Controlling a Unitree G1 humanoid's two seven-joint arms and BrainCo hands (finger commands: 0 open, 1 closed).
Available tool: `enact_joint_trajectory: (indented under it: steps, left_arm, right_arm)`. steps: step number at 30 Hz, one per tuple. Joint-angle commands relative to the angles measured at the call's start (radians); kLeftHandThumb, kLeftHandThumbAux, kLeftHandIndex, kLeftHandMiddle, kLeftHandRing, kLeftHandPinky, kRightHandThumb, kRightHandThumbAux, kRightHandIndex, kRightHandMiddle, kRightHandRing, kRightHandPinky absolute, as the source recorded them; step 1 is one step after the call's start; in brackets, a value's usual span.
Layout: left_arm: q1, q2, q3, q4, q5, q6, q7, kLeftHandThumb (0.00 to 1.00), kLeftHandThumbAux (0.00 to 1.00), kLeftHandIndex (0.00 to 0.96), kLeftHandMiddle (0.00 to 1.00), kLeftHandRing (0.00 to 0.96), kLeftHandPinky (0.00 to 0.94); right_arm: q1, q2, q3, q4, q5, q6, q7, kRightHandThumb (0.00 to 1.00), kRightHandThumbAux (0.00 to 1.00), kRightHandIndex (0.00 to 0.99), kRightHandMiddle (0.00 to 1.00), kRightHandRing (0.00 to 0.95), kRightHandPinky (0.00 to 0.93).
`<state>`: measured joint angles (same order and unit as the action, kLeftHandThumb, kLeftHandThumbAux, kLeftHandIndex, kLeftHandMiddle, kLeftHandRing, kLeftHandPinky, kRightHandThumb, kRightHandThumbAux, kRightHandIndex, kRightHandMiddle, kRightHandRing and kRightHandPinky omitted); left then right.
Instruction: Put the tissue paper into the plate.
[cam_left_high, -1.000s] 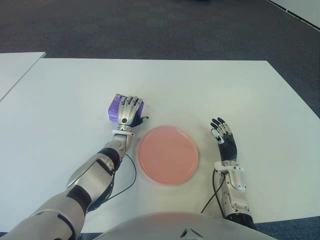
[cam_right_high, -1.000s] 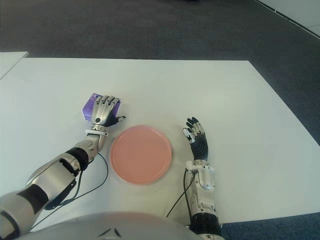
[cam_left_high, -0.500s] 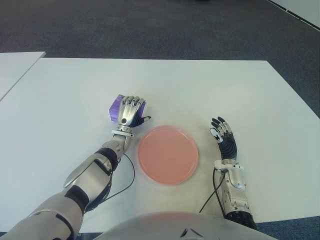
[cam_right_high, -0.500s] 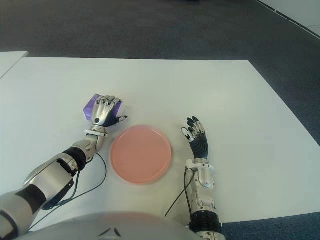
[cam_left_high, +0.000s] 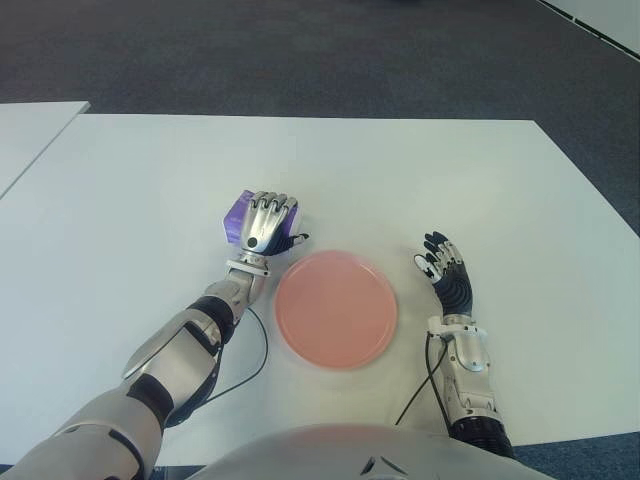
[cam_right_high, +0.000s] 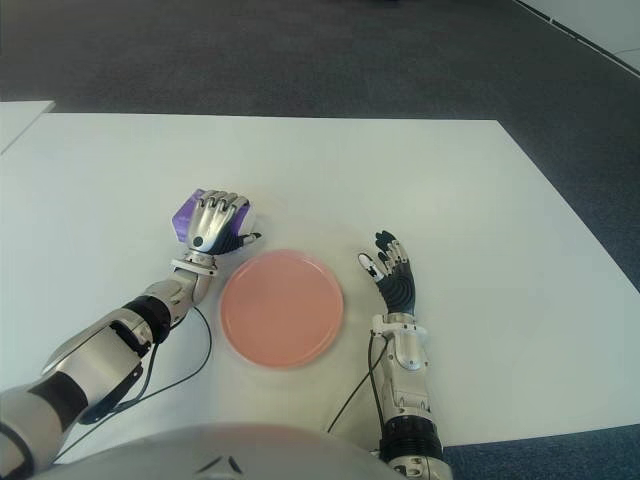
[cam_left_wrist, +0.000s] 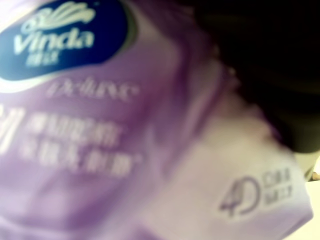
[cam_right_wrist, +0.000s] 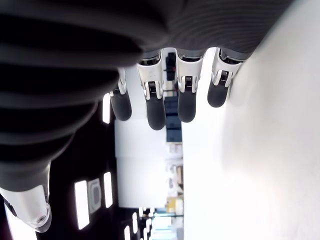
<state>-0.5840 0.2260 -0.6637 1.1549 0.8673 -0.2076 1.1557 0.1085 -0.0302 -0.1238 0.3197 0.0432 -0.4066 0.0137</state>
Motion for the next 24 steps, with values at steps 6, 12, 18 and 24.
enact_joint_trajectory:
  steps: [6, 12, 18, 24]
  left_arm:
    - [0.019, 0.026, -0.013, -0.046, 0.032, 0.007, 0.043, 0.857, 0.663, 0.405, 0.541, 0.848, 0.833]
    - [0.014, 0.061, 0.008, -0.137, 0.032, 0.024, 0.028, 0.858, 0.662, 0.407, 0.54, 0.84, 0.818]
    - [0.041, 0.128, 0.053, -0.355, 0.026, 0.052, -0.064, 0.857, 0.663, 0.404, 0.538, 0.836, 0.821]
    - [0.072, 0.155, 0.071, -0.463, 0.051, 0.085, -0.095, 0.856, 0.663, 0.404, 0.54, 0.84, 0.825]
  right_arm:
    - [0.068, 0.005, 0.011, 0.15, -0.024, 0.062, -0.016, 0.224, 0.623, 0.168, 0.203, 0.132, 0.054]
    - [0.061, -0.001, 0.017, 0.169, -0.025, 0.058, -0.012, 0.196, 0.622, 0.168, 0.208, 0.13, 0.01]
    - [0.051, -0.006, 0.017, 0.195, -0.023, 0.05, -0.011, 0.191, 0.624, 0.17, 0.208, 0.125, 0.0]
    - [0.042, -0.011, 0.019, 0.218, -0.022, 0.038, -0.01, 0.189, 0.623, 0.175, 0.214, 0.127, 0.0]
